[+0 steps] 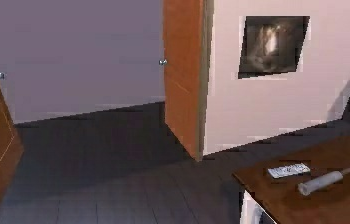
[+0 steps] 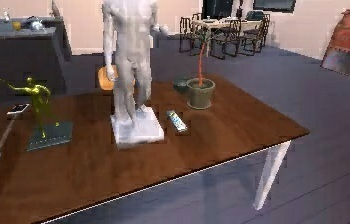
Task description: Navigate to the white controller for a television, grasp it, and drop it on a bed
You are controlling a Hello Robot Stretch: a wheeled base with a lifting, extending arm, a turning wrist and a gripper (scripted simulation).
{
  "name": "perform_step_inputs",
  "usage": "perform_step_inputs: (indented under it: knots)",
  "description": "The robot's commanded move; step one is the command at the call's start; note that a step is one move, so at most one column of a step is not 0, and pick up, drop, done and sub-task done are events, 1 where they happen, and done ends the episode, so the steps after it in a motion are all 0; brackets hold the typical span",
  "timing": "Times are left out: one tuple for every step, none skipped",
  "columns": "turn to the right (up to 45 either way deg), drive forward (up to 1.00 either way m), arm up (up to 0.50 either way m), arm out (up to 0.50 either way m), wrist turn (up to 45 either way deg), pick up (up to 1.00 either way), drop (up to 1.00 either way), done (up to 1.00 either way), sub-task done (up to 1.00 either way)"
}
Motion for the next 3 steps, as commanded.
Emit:
perform_step_inputs:
  knots:
    - [0.0,0.80,0.00,0.00,0.0,0.00,0.00,0.00,0.00]
    - [39.0,0.00,0.00,0.00,0.0,0.00,0.00,0.00,0.00]
    - [0.0,0.30,0.00,0.00,0.0,0.00,0.00,0.00,0.00]
